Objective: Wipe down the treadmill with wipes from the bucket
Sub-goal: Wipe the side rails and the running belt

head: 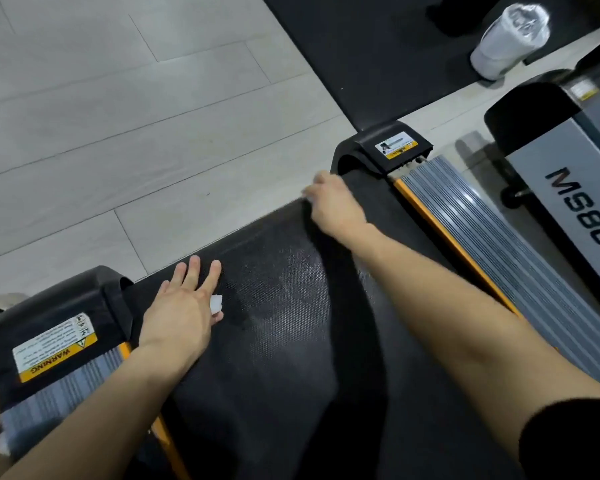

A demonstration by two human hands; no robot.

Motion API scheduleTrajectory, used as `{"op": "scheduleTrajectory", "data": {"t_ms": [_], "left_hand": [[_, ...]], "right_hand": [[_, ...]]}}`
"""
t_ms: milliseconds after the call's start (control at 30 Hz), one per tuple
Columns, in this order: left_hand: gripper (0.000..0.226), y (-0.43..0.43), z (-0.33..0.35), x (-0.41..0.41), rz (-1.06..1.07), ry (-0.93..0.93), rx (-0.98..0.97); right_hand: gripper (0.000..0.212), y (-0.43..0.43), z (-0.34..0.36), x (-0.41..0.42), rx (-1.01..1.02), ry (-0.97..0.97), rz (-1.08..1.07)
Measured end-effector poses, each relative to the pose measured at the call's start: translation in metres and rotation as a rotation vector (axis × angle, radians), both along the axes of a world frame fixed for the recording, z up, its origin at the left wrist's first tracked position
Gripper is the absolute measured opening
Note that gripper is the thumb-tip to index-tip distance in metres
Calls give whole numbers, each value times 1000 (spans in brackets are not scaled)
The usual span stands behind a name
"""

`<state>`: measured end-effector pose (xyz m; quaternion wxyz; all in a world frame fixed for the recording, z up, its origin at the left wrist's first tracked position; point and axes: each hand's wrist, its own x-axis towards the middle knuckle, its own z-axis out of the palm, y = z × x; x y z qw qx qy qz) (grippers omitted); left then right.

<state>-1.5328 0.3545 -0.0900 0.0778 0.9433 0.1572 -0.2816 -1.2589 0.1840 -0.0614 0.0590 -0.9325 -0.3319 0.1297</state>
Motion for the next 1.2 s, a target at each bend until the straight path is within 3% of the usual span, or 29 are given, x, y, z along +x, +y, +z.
{"op": "scheduleTrajectory", "data": {"t_ms": [67,167,233,300,333,367,467,533,600,700,733,800,867,900,967,1033,1100,1133,1200], "left_hand": [[88,-2,-1,0,-8,-22,31],[89,-2,-4,-1,-2,-9,20],[89,-2,-4,0,2,-27,8],[88,1,-6,0,-2,-32,22],[88,2,-6,0,2,-30,16],[88,2,-7,0,8,-30,-3],[89,2,-8,0,15,-37,-1],[89,3,-8,2,21,-29,-11],[89,4,-7,3,37,-7,-29],[90,8,-8,5,33,6,-22],[90,8,-7,6,34,2,-26],[90,6,-3,6,23,-9,-18],[90,5,-2,5,19,-10,-6],[90,5,-1,5,20,-11,-13],[90,4,3,6,21,-2,-22],[90,4,6,8,24,14,-22],[88,6,6,11,13,31,-24],[87,6,6,10,0,45,-37],[86,11,7,8,-18,69,-72]], "right_hand": [[27,-51,11,46,-38,-128,-352],[22,-63,13,13,8,-199,-409],[23,-49,4,-55,118,-74,-212],[28,-49,2,-107,180,78,204],[26,-56,5,-103,176,85,332],[22,-68,7,-81,152,29,306],[23,-116,11,3,44,-206,-366],[24,-122,14,-1,79,-208,-590],[21,-96,8,-55,110,-145,-364],[27,-91,12,-124,188,33,251],[25,-102,15,-112,195,-8,263],[19,-129,19,-64,130,-198,-184],[21,-146,27,-37,69,-232,-714],[23,-141,28,-42,84,-226,-797],[33,-107,24,-86,153,-183,-598],[38,-69,19,-165,274,27,-131],[38,-53,14,-225,250,212,351],[37,-56,17,-228,256,239,452],[33,-77,18,-189,276,167,289]]}}
